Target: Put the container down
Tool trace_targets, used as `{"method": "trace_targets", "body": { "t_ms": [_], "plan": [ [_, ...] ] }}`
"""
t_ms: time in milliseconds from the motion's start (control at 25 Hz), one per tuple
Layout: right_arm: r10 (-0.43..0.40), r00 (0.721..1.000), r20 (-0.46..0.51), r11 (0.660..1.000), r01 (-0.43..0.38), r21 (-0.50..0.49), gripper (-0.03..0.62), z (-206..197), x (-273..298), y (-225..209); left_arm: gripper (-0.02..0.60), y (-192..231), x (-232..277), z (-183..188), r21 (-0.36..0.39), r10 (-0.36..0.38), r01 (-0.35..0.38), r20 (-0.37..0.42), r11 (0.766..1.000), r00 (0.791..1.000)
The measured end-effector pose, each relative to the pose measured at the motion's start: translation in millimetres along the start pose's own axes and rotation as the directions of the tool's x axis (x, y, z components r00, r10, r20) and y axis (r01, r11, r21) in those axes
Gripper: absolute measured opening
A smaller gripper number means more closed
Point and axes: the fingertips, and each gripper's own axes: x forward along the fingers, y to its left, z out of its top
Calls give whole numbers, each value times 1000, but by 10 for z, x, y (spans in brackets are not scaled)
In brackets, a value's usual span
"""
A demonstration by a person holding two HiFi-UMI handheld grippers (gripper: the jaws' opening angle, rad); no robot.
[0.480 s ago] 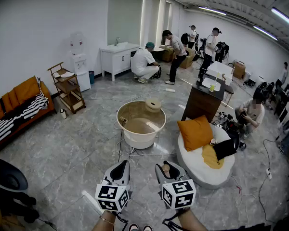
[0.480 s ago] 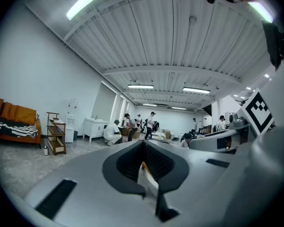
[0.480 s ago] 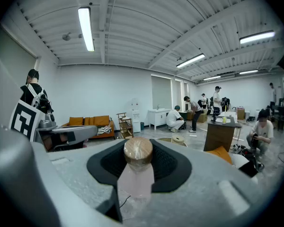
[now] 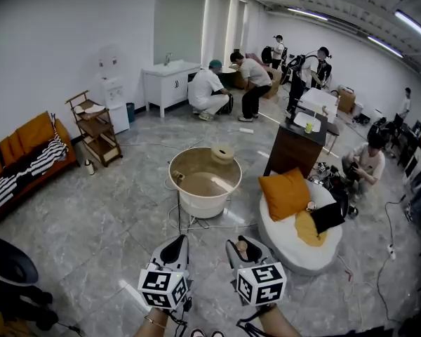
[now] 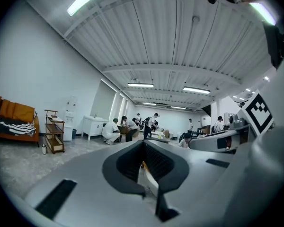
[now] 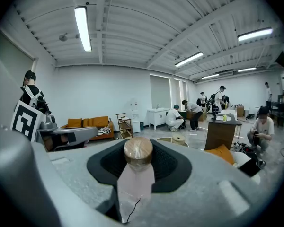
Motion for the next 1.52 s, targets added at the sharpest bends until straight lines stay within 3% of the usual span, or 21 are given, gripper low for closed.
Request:
{"method": "trace_targets", "body": {
  "t_ms": [360, 640, 1520],
  "plan": [
    [-31, 999, -16, 999, 32, 13, 133, 4, 224, -90, -3, 119, 197, -9, -6, -26, 26, -16, 1000, 1000],
    [-32, 999, -38, 999, 33, 22, 133, 28, 577, -243, -3, 400, 455, -34, -17, -1, 1, -33, 1000, 999],
    [19, 999, -33, 999, -18, 40, 133, 572, 2209, -1337, -3, 1117, 2183, 259, 5, 90, -90, -34, 996, 995]
  ]
}}
